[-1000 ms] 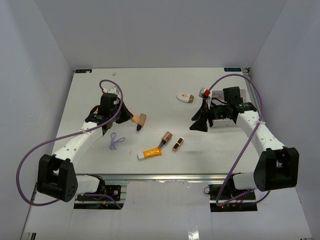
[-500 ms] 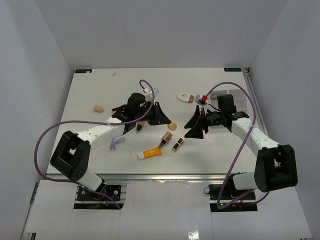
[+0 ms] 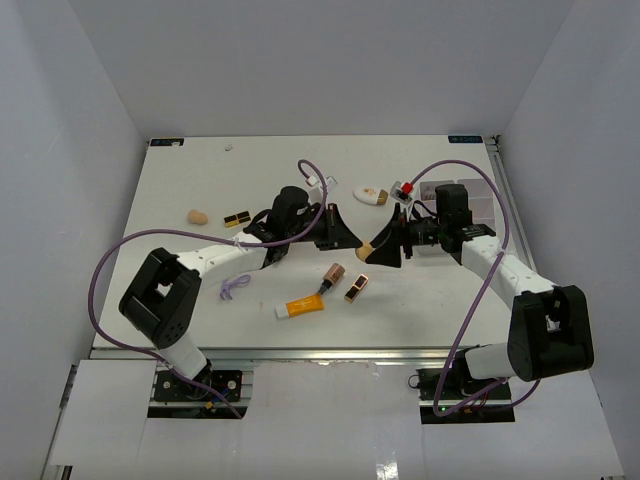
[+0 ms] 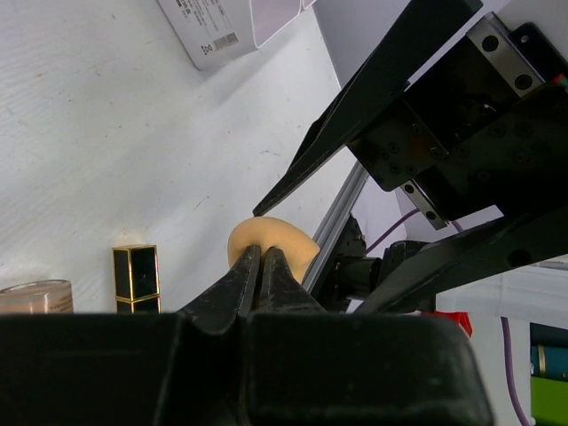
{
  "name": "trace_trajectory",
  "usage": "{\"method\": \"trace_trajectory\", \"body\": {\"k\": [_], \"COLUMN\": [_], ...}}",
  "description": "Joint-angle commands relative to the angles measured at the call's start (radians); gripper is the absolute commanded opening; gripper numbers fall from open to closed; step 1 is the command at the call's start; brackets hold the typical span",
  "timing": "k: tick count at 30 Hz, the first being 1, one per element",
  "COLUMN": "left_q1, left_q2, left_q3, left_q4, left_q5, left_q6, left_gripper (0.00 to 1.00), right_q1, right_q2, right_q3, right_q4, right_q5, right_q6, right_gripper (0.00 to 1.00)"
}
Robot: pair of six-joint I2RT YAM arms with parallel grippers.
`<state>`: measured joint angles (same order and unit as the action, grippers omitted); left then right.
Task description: Organize the makeup
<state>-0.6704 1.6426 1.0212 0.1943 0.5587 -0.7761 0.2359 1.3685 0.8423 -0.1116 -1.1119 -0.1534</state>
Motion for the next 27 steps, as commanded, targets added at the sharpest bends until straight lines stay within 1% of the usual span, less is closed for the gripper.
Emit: {"method": "trace_trajectory", "body": {"k": [1, 4, 6, 11, 13, 14, 15, 16, 17, 18, 20, 21, 23, 25, 27], "left_q1": [-0.018, -0.022, -0.024, -0.026, -0.026, -0.026, -0.026, -0.026, -0.026, -0.026, -0.026, -0.026, -0.024, -0.017, -0.004], "left_q2": [-0.001, 0.004, 0.005, 0.009, 0.011, 0.012, 0.013, 0.013, 0.013, 0.011, 0.005, 0.003, -0.008, -0.024, -0.044], "left_q3": [0.055, 0.062, 0.062, 0.063, 0.067, 0.070, 0.072, 0.073, 0.074, 0.075, 0.077, 0.078, 0.092, 0.116, 0.143], "left_q4": [0.040, 0.042, 0.042, 0.044, 0.043, 0.043, 0.043, 0.043, 0.040, 0.039, 0.043, 0.041, 0.021, -0.011, -0.051], "left_q5": [0.011, 0.010, 0.007, -0.003, 0.000, 0.005, 0.009, 0.012, 0.015, 0.019, 0.026, 0.028, 0.015, -0.009, -0.048], "left_q6": [-0.017, -0.019, -0.022, -0.024, -0.026, -0.028, -0.029, -0.029, -0.029, -0.027, -0.012, -0.004, 0.027, 0.054, 0.095], "left_gripper": [0.00, 0.00, 0.00, 0.00, 0.00, 0.00, 0.00, 0.02, 0.08, 0.20, 0.37, 0.49, 0.65, 0.76, 0.83], "right_q1": [0.000, 0.000, 0.001, 0.001, 0.000, 0.000, 0.000, 0.000, 0.000, 0.000, -0.003, -0.008, -0.018, -0.029, -0.043], "right_q2": [0.000, 0.006, 0.010, 0.013, 0.015, 0.016, 0.017, 0.018, 0.020, 0.019, 0.013, 0.010, 0.002, -0.007, -0.018], "right_q3": [-0.007, -0.006, -0.006, -0.003, -0.001, 0.003, 0.006, 0.009, 0.015, 0.019, 0.026, 0.028, 0.033, 0.041, 0.049], "right_q4": [0.047, 0.048, 0.045, 0.041, 0.038, 0.036, 0.030, 0.021, 0.013, -0.002, -0.023, -0.030, -0.047, -0.066, -0.094], "right_q5": [0.039, 0.024, 0.016, -0.004, -0.008, -0.010, -0.014, -0.019, -0.022, -0.022, -0.022, -0.022, -0.022, -0.017, -0.001], "right_q6": [0.021, 0.021, 0.016, 0.007, 0.002, -0.006, -0.012, -0.018, -0.032, -0.046, -0.063, -0.073, -0.085, -0.106, -0.122], "right_gripper": [0.72, 0.63, 0.54, 0.41, 0.31, 0.23, 0.18, 0.15, 0.10, 0.08, 0.08, 0.08, 0.08, 0.08, 0.08]}}
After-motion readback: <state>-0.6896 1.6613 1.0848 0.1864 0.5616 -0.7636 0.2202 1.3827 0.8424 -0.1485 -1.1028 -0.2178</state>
